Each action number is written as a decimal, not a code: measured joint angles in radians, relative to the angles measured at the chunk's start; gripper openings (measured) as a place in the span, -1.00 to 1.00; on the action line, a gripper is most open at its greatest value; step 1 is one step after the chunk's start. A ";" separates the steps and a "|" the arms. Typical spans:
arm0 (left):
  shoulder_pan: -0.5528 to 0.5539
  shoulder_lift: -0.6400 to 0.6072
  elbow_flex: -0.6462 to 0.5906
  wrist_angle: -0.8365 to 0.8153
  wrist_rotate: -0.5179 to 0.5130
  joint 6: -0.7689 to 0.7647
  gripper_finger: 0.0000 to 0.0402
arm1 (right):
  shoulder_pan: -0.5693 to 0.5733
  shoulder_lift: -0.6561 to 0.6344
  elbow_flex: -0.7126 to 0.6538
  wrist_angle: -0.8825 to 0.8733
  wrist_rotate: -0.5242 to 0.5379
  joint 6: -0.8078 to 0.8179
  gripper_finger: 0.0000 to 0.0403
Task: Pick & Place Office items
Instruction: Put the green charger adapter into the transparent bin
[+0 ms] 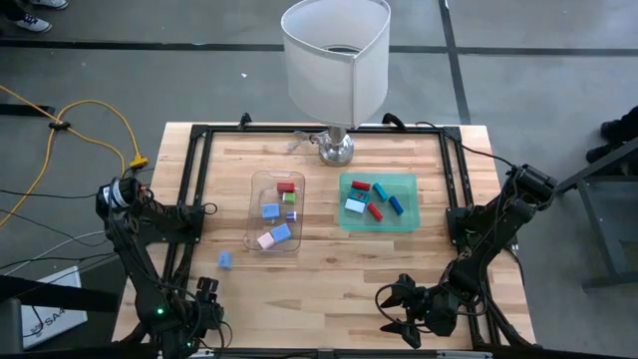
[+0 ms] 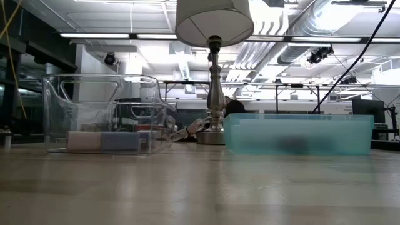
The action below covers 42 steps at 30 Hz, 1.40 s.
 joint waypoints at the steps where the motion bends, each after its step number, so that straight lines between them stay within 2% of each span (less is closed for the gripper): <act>1: 0.000 0.002 0.000 0.001 0.000 0.000 0.01 | 0.000 0.000 0.000 0.000 0.000 0.000 0.48; 42: 0.034 0.117 -0.002 0.059 0.077 0.028 0.01 | 0.000 0.000 0.000 0.000 0.000 0.000 0.48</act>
